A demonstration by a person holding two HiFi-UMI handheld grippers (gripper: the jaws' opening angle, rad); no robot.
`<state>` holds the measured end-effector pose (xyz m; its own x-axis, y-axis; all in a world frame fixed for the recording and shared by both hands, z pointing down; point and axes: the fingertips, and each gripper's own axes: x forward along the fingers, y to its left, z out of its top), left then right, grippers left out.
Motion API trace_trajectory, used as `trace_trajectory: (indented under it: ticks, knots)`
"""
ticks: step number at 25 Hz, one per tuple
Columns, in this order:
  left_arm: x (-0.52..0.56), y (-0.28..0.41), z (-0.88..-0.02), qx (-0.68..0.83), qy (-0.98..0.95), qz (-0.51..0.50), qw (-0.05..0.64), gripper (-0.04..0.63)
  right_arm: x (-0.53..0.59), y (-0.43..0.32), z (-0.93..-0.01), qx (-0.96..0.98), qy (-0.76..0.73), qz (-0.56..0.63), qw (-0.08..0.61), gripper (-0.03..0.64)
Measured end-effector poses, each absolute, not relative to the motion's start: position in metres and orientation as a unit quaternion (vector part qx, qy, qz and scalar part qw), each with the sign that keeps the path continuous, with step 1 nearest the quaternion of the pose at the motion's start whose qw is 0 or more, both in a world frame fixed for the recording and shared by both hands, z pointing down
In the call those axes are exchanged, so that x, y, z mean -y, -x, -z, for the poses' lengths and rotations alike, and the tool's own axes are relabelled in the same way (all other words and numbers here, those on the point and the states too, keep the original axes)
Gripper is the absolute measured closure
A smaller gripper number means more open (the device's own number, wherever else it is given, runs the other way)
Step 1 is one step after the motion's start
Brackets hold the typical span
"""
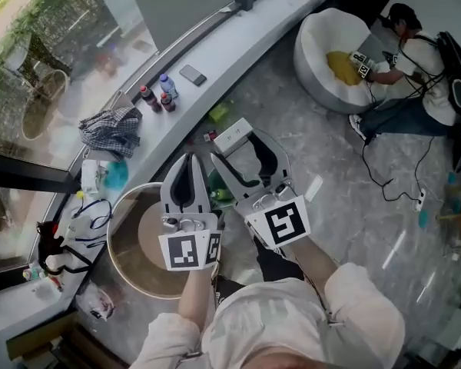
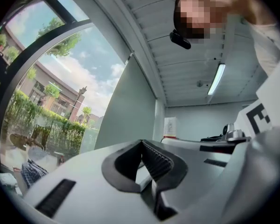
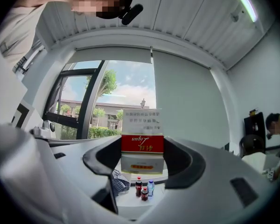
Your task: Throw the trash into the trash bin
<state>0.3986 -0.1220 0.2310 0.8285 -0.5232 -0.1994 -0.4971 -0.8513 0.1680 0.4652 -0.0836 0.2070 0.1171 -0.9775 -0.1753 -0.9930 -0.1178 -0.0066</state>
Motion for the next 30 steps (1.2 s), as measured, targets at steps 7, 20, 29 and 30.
trace_trajectory:
  ticks: [7, 20, 29, 30]
  knots:
    - [0.119, -0.436, -0.349, 0.235, -0.969, 0.054, 0.043, 0.583, 0.101, -0.497, -0.356, -0.676, 0.736, 0.038, -0.003, 0.336]
    - [0.098, -0.391, -0.574, 0.303, -0.935, -0.086, 0.164, 0.583, 0.064, -0.481, -0.726, -0.675, 0.669, 0.242, -0.195, 0.336]
    - [0.092, -0.372, -0.579, 0.307, -0.931, -0.085, 0.175, 0.583, 0.057, -0.440, -0.817, -0.659, 0.625, 0.313, -0.278, 0.326]
    - [0.094, -0.370, -0.580, 0.307, -0.932, -0.084, 0.175, 0.583, 0.058, -0.437, -0.818, -0.659, 0.623, 0.317, -0.279, 0.324]
